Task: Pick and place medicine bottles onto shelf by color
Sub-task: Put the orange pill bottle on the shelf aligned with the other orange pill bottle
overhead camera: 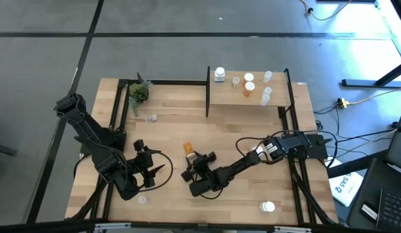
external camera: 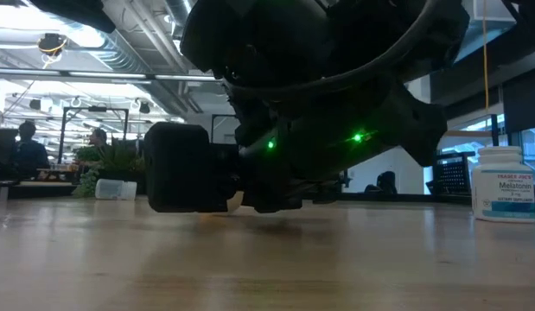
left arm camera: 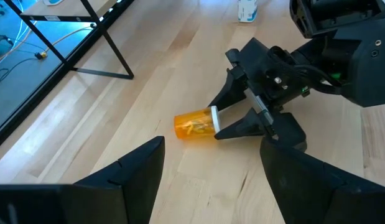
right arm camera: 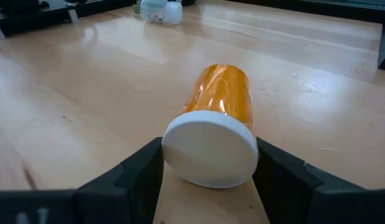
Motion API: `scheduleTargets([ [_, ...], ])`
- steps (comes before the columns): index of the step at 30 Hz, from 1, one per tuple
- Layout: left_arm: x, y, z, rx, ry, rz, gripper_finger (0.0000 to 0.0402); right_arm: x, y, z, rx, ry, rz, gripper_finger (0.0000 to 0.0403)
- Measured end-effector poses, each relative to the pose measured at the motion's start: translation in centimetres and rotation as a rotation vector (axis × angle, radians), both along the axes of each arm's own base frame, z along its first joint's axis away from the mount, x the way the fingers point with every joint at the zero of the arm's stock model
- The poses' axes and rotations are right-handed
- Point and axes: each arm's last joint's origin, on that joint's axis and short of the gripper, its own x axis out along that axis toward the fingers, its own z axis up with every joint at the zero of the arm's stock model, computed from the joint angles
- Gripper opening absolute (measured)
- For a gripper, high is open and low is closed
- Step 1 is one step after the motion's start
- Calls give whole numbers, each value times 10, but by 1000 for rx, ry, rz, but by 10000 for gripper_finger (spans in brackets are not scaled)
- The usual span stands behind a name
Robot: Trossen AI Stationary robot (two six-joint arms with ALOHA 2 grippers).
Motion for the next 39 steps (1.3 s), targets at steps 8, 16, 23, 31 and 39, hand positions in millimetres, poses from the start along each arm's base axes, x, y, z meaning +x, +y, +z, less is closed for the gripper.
scheduleTargets([
  [8,0,0,0,0,0,0,259,-3,5,6,-15,16,17,215],
  [16,0,0,0,0,0,0,259,-11,13,24,-26,70,48,215],
  [23,0,0,0,1,0,0,259,-26,19,62,24,138,103,215],
  [31,0,0,0,0,0,0,259,-56,23,111,197,289,201,215],
  [39,0,0,0,0,0,0,259,-74,19,153,348,434,369,214],
])
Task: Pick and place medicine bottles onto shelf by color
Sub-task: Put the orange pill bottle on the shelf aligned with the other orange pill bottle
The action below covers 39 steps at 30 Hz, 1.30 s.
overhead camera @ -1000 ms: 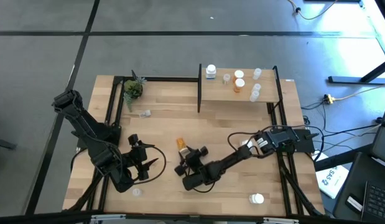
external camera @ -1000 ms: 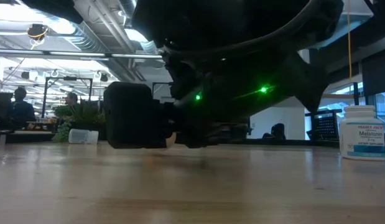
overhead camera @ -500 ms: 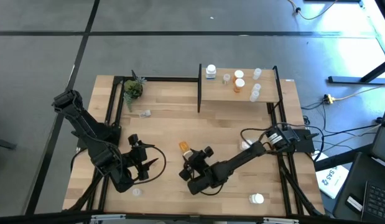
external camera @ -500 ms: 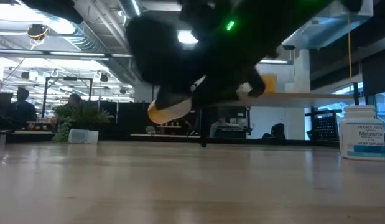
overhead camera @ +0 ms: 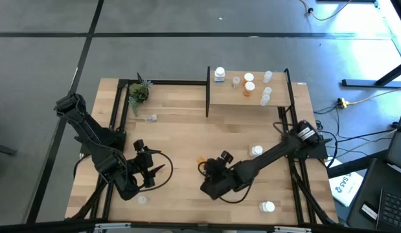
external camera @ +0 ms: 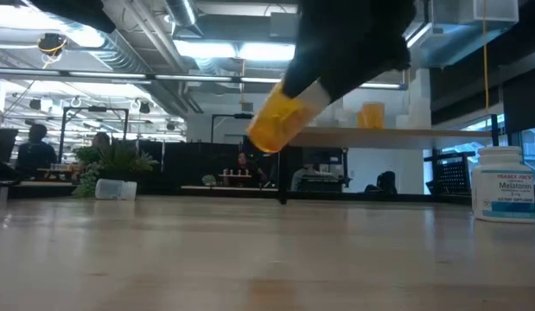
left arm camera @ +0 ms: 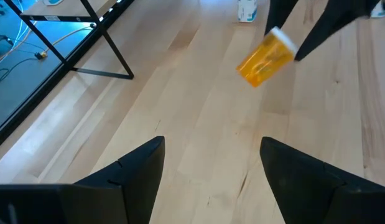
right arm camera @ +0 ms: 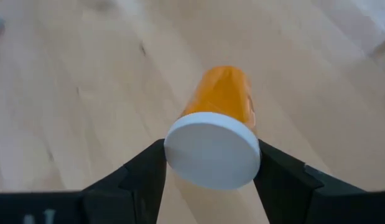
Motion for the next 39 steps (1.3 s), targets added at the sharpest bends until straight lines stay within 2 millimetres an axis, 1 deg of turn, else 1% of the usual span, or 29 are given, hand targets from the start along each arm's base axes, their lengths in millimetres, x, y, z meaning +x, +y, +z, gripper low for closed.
scheduleTargets([
  [6,0,0,0,0,0,0,259,-20,-9,21,7,128,53,214],
  [10,0,0,0,0,0,0,259,-32,-16,34,-13,172,54,214],
  [14,0,0,0,0,0,0,259,-43,-24,46,20,227,63,214],
  [19,0,0,0,0,0,0,259,-53,-34,57,72,302,66,214],
  [22,0,0,0,2,1,-1,259,-55,-39,58,84,348,81,214],
  [27,0,0,0,111,60,-73,259,-58,-46,60,105,420,129,214],
  [33,0,0,0,138,73,-95,259,-67,-56,66,131,515,163,214],
  [36,0,0,0,134,69,-95,259,-74,-65,73,132,548,143,214],
  [39,1,-1,1,111,50,-88,259,-80,-74,88,144,580,118,214],
])
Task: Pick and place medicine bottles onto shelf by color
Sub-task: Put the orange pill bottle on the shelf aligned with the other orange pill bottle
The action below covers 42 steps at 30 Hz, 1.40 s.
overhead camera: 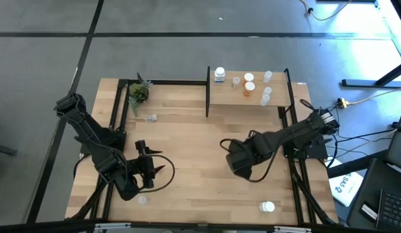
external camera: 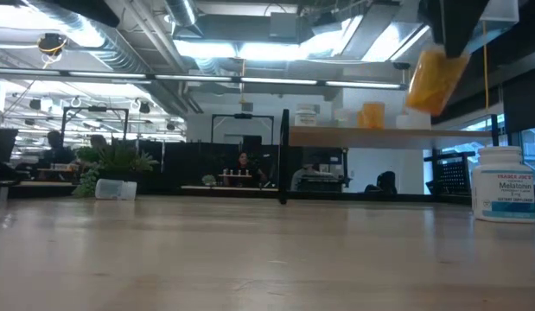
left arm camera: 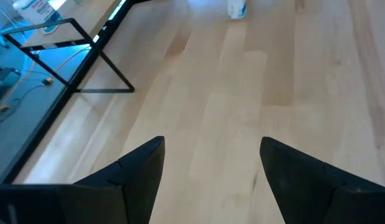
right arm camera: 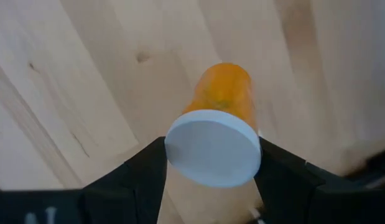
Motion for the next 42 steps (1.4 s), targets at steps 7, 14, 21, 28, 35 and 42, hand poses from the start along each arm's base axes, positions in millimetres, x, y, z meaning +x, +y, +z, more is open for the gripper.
scheduleTargets([
  [7,12,8,3,-17,-74,76,259,2,-25,47,29,-59,-12,214],
  [14,29,23,4,-61,-69,148,259,8,-75,87,103,-188,-75,214],
  [21,38,37,3,-64,-65,207,259,8,-132,92,131,-201,-129,214],
  [28,43,46,3,-65,-67,248,259,-4,-174,89,109,-188,-176,214],
  [35,46,51,4,-45,-55,256,259,-38,-176,81,112,-157,-209,214],
  [42,49,56,4,-46,-57,281,259,-72,-165,81,109,-179,-297,214],
])
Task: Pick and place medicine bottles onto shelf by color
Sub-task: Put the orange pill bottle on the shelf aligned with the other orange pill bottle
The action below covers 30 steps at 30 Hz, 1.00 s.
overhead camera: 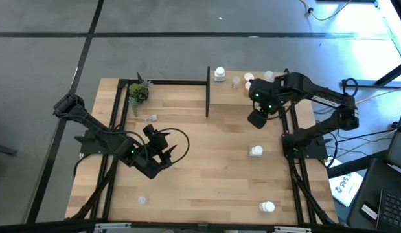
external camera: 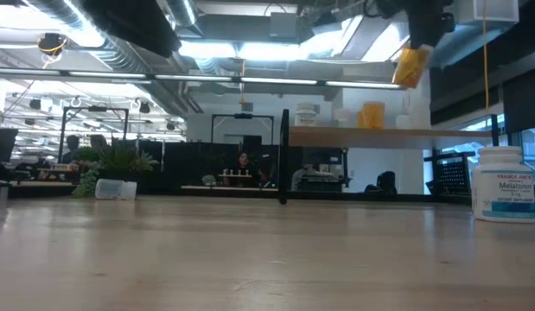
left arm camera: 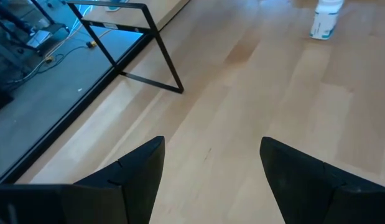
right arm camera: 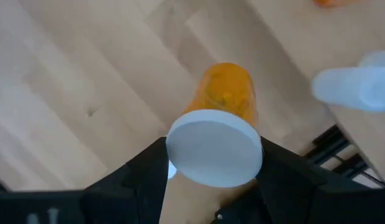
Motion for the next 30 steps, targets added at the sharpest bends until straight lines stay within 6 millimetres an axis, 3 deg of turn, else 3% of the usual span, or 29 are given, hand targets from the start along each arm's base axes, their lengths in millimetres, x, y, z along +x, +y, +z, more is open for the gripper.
scheduleTargets([
  [17,6,11,-1,-35,11,36,259,25,-55,-22,-64,25,-13,214],
  [30,6,11,-1,-59,26,25,259,32,-69,-34,-142,121,-9,214],
])
